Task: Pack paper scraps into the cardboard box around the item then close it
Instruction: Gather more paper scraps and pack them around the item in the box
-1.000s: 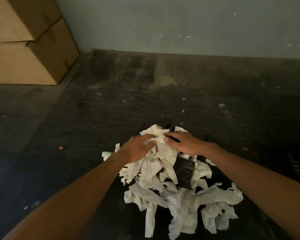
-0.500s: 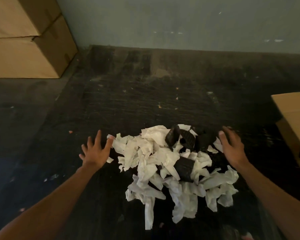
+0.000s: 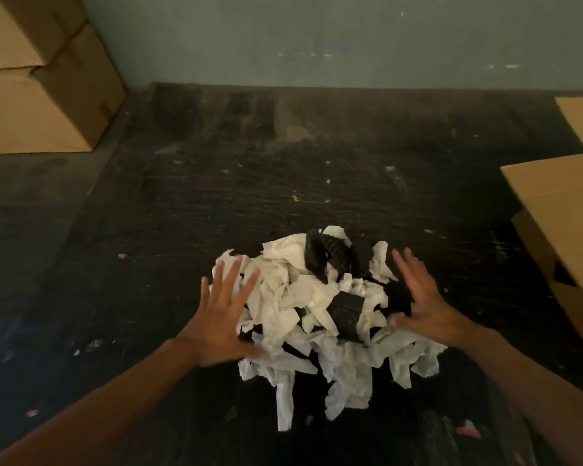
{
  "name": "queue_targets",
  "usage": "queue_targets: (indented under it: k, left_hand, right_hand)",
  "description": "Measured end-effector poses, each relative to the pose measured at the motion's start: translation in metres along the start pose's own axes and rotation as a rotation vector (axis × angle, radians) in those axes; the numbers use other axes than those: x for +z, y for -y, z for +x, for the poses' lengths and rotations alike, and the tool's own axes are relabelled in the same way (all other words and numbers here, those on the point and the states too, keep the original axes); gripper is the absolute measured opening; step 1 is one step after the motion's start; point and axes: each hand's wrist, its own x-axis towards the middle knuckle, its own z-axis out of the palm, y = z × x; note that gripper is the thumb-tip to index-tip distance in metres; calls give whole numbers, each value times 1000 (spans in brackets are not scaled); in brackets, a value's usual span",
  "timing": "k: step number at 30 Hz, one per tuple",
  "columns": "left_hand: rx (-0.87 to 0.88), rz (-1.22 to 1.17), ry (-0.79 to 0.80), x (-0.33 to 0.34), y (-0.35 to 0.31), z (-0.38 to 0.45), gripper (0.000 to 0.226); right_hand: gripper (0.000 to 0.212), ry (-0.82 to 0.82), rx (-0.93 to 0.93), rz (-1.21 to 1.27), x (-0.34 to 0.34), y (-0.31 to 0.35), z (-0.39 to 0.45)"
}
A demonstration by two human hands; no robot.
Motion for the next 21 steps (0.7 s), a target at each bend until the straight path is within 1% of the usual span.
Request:
queue_targets:
  k: [1,2,3,4,6,8,10,13,16,19,21]
  left_hand:
    - [96,123,83,5,-2,-12,138]
    - [163,214,157,13,-5,-20,141]
    - [192,261,210,22,-8,-22,141]
    - [190,275,227,30,-12,-20,141]
    - [135,261,182,38,-19,-5,144]
    - [94,254,108,35,-24,13,147]
    - [93,242,63,26,-27,31,147]
    - [112,232,83,13,-26,56,147]
    - [106,228,135,12,-23,79,144]
    - [76,257,178,23,-18,90,134]
    - [63,254,123,31,-16,91,122]
  right_hand:
    - [130,58,21,-146,3,-10,-10]
    - [139,122,41,-292,10,-18,-18]
    - [144,169,58,-404,20,-26,-22]
    - [146,183,56,-462,28,-30,-24]
    - [147,145,18,-484,37,-32,-16]
    - [145,118,-41,-472,37,-21,-2]
    - [142,99,-106,-471,35,-6,16]
    - [141,134,-193,-469,32,17,47]
    - [133,172,-270,-479,30,37,79]
    - [122,183,-307,-561,37,47,105]
    - [110,157,-320,-595,44,46,114]
